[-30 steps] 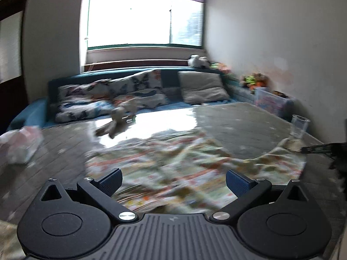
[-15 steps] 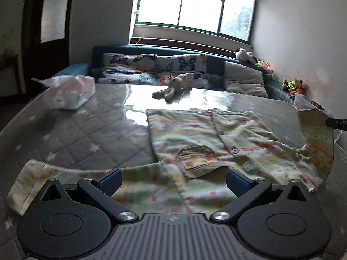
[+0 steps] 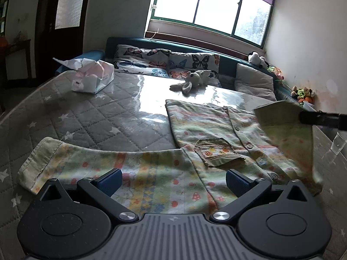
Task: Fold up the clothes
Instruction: 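Fold the held sleeve across the shirt back with the right gripper and release, then grasp the other sleeve cuff with the left gripper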
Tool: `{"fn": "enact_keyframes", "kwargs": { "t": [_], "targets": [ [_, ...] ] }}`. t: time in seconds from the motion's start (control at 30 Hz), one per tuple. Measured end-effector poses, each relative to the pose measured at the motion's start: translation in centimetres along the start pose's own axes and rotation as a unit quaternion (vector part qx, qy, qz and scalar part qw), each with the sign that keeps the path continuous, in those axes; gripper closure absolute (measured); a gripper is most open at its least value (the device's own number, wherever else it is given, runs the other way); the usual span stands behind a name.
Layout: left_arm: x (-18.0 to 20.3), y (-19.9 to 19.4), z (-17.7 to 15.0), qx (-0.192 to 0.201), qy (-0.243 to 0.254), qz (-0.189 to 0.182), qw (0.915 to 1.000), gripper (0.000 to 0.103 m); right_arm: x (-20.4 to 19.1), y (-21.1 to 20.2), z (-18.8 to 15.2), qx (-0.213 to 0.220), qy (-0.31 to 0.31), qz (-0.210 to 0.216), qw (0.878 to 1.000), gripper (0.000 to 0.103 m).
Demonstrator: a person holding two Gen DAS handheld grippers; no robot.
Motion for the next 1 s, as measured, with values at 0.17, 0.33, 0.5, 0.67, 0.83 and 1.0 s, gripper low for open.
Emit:
{"fn": "enact_keyframes", "kwargs": {
  "t": [0.17,0.33,0.5,0.67,0.83,1.0],
  "targets": [
    [-0.1,0.3,0.0,-0.003,-0.009,0.001,1.0000,0.000,-2.5,1.2,-1.2,-0.017,-0.012,0.032,0.999,0.094],
    [0.5,0.6,0.2,-0.001,-0.005,-0.002,1.0000,0.000,-3.4,1.1,-2.1,-0.025,-0.017,0.049,0.998,0.079],
    [1.4,0.9,0.4,-0.001,0.004,-0.008,1.0000,0.000,-2.0,-0.3,-3.0,-0.033,-0.022,0.039,0.998,0.061],
    [3.1,1.7,0.3,-0.008,0.018,-0.025,0.9995,0.000,2.3,-2.1,-5.4,-0.059,-0.008,-0.019,0.998,0.046],
    [5.0,3.1,0.0,-0.021,0.042,-0.034,0.9983,0.000,6.7,-3.5,-8.4,-0.088,0.026,-0.069,0.993,0.039],
    [6.0,4.5,-0.5,-0.033,0.071,-0.024,0.9967,0.000,8.2,-4.2,-10.1,-0.106,0.037,-0.078,0.991,0.038]
  ]
}}
Point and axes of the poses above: each gripper's, at about its wrist camera, not at the fingertips, and y roughly the way its jaws point, x to its right, z to its top, the point moved 7 cm from there along y, roughly the way its jaws point, and after that the axes turned 13 degrees about x, right-handed, at the moved point
